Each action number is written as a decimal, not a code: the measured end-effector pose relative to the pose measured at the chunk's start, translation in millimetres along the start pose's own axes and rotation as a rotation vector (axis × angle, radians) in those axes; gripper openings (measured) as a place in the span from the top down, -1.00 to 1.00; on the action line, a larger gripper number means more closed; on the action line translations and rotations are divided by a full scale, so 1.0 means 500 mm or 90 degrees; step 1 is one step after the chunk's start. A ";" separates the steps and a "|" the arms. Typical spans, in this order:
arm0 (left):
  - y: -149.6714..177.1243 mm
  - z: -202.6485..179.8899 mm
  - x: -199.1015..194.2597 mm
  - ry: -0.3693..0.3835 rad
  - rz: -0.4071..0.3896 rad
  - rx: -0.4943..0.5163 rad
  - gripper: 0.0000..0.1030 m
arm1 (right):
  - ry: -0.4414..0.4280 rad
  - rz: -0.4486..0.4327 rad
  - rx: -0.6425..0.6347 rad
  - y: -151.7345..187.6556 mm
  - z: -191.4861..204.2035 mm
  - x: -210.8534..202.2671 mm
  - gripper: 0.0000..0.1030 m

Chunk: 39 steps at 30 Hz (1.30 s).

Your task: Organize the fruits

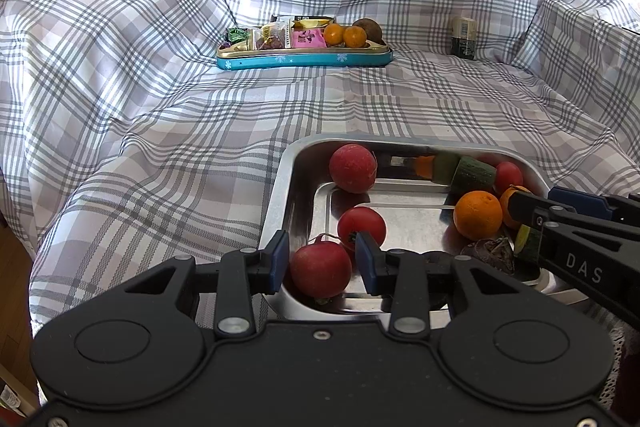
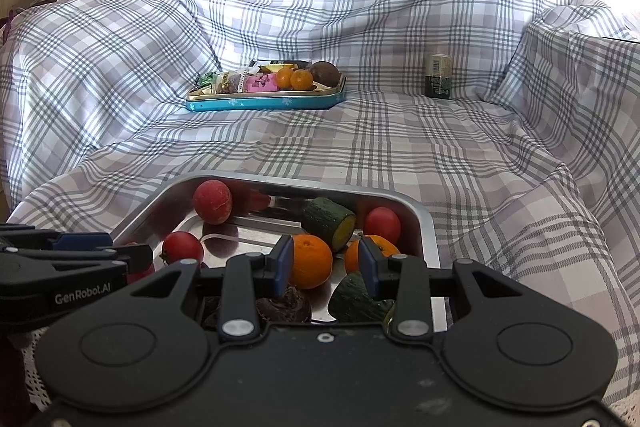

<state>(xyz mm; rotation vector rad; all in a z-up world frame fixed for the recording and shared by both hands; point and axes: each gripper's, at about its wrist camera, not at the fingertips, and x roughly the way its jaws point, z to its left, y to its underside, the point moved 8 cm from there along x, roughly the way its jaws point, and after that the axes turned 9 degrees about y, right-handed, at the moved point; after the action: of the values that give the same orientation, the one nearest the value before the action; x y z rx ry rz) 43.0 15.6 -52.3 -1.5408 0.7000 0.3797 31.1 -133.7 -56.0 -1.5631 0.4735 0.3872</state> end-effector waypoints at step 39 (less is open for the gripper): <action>0.000 0.001 0.000 -0.002 -0.001 0.003 0.09 | 0.002 0.009 0.002 0.005 -0.002 0.009 0.26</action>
<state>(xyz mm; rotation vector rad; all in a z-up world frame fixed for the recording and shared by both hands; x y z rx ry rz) 43.0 16.2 -52.3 -1.5349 0.6969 0.3797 33.6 -135.3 -60.6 -1.5580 0.4876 0.3941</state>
